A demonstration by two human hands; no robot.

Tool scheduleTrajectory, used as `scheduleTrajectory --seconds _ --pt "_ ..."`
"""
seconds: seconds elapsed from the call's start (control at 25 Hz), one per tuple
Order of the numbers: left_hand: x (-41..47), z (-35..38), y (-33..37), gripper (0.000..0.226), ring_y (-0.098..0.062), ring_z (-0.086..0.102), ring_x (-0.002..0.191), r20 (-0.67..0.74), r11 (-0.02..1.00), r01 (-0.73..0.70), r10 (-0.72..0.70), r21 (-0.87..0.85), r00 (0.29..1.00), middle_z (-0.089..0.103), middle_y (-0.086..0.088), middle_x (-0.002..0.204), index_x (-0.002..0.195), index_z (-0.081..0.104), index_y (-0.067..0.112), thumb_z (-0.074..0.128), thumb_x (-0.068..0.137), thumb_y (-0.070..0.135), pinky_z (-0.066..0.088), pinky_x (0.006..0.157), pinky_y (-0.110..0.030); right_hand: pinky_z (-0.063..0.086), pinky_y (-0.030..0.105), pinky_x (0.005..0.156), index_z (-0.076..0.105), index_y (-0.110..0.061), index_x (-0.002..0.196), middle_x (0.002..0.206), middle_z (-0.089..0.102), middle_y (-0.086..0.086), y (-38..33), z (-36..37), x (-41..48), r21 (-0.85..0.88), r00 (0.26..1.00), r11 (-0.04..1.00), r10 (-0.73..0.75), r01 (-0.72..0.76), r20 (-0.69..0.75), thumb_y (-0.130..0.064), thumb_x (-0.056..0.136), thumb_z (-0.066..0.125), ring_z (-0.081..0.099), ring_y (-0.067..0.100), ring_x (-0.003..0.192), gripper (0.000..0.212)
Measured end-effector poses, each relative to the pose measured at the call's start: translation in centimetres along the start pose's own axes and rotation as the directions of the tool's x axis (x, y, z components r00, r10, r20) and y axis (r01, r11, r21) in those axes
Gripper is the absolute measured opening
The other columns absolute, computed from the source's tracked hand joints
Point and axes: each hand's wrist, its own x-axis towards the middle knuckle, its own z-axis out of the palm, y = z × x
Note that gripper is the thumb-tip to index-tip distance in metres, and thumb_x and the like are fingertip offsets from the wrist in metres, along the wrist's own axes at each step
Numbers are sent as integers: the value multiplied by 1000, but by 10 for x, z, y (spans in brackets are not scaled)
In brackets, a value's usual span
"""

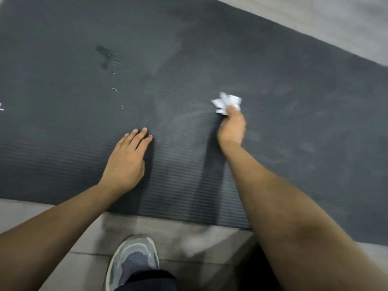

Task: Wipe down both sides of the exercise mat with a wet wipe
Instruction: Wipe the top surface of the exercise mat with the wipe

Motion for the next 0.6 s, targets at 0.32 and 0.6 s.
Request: scheduleTrajectory --seconds 0.32,0.6 --pt "-3 8 2 76 -40 29 151 14 998 20 -19 -54 1000 32 -18 163 150 43 0 67 79 -7 20 125 -50 38 25 107 68 -16 123 130 64 3 36 -29 3 -161 900 890 -399 426 175 -25 95 43 54 18 125 39" --pt "-2 10 11 75 -39 19 154 31 993 83 -80 -84 996 24 -17 167 153 38 -1 60 82 -9 10 128 -48 40 14 82 68 -15 123 113 70 -2 35 -47 -54 -1 994 997 72 -73 -87 -14 93 45 60 -2 91 38"
